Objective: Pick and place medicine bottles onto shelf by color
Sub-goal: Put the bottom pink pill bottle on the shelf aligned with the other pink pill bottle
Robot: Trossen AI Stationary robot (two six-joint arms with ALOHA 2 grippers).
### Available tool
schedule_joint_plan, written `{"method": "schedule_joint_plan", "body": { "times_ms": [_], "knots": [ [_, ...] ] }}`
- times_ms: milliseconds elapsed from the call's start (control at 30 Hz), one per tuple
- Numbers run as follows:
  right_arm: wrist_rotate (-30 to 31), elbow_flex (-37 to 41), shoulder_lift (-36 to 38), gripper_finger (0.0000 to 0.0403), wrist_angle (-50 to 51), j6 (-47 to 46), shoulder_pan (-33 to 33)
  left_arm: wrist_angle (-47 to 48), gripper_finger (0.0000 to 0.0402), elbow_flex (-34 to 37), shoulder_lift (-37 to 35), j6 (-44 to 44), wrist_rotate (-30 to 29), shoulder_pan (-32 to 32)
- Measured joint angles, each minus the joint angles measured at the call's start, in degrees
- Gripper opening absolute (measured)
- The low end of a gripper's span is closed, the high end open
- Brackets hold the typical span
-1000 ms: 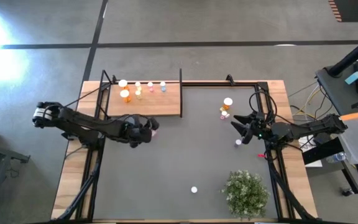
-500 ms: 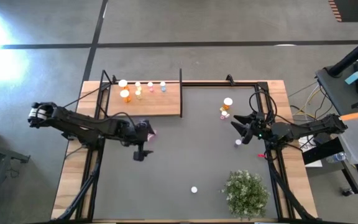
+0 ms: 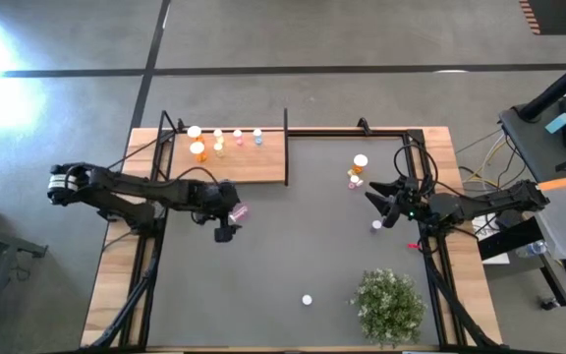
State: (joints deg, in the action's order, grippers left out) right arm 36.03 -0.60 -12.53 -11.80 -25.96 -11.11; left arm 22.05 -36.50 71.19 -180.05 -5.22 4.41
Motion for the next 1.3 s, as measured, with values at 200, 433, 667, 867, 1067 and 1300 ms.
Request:
{"method": "schedule_joint_plan", "body": {
  "times_ms": [200, 433, 667, 867, 1067, 1300],
  "knots": [
    [0.0, 0.0, 0.0, 0.0237, -0.04, -0.02, 0.01, -0.18, 0.0382, 0.16, 1.73, 0.0, -0.02, 2.35],
    [0.0, 0.0, 0.0, 0.0237, -0.01, -0.02, 0.0, -0.6, 0.0382, 0.16, 5.54, 0.0, -1.28, 3.53],
    [0.0, 0.0, 0.0, 0.0237, -0.01, 0.0, 0.0, -1.24, 0.0382, 0.14, 8.45, 0.02, -1.28, 3.61],
    [0.0, 0.0, 0.0, 0.0237, 0.01, -0.02, 0.0, -1.1, 0.0382, 0.13, 9.21, 0.02, -1.28, 3.62],
    [0.0, 0.0, 0.0, 0.0237, 0.0, -0.02, 0.01, -1.6, 0.0379, 0.09, 9.33, 0.35, -1.28, 3.73],
    [0.0, 0.0, 0.0, 0.0237, -0.01, -0.01, 0.01, -1.84, 0.0332, 0.09, 10.34, 0.37, -1.09, 3.73]
  ]
}}
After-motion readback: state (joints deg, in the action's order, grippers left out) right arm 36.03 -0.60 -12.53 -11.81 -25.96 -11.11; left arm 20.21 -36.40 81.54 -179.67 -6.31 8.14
